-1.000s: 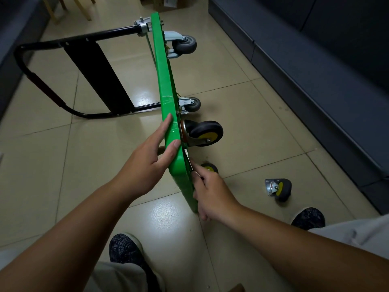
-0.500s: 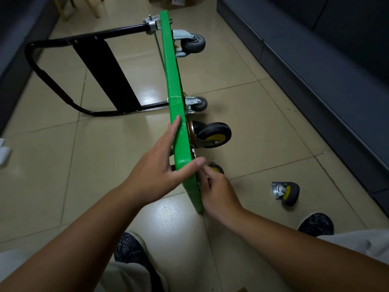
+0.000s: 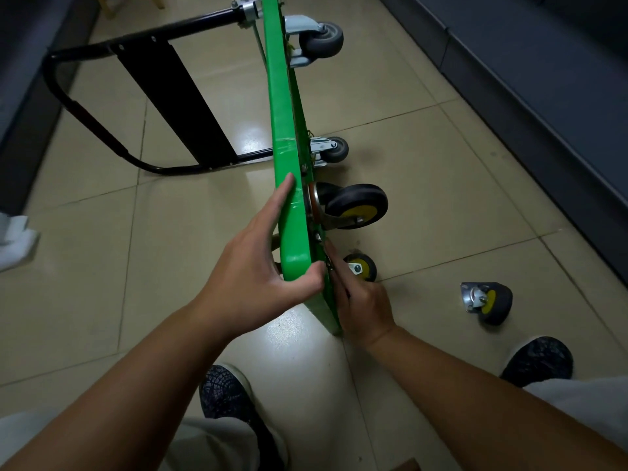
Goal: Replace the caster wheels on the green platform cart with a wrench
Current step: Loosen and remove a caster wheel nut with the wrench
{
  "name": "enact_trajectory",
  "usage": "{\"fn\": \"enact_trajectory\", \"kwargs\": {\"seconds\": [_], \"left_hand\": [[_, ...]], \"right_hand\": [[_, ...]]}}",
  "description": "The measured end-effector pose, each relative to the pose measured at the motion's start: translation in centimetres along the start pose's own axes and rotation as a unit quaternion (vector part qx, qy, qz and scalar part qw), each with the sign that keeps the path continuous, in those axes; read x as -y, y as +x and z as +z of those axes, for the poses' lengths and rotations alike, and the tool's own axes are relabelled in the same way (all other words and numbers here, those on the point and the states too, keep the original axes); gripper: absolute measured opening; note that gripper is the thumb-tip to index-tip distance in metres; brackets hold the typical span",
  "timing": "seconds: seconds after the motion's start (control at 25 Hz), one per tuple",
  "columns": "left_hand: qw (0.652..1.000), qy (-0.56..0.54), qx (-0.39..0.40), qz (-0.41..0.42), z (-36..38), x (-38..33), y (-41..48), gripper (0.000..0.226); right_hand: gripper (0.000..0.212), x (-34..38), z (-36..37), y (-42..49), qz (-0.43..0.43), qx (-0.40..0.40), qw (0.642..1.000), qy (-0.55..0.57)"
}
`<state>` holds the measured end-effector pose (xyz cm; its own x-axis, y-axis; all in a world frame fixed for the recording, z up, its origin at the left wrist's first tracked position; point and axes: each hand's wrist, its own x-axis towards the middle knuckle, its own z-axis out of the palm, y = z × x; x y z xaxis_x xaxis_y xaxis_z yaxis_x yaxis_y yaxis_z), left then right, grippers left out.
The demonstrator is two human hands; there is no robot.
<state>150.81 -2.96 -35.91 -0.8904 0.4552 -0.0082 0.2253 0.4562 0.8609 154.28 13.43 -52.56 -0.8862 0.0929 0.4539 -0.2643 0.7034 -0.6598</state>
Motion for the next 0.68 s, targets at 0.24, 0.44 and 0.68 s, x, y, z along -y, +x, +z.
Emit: {"fn": "enact_trajectory", "kwargs": {"seconds": [0.24,0.44,0.68], "left_hand": [[1.000,0.016,0.002,0.005,-0.2,0.1,0.1,0.105],[0.999,0.038,0.005,0.003,-0.4,0.0,0.2,0.107],[0.999,0.043,0.009,0.002,-0.6,-0.2,0.2,0.108]], "right_hand": [[0.055,0.0,0.6,0.2,-0.006,0.035,0.999,-0.029],[0.046,-1.7,-4.4,-1.7,0.060,0.171,0.974,-0.136],[0.037,1.8,-10.6,-1.9,0.280,0.224,0.933,-0.012]]}}
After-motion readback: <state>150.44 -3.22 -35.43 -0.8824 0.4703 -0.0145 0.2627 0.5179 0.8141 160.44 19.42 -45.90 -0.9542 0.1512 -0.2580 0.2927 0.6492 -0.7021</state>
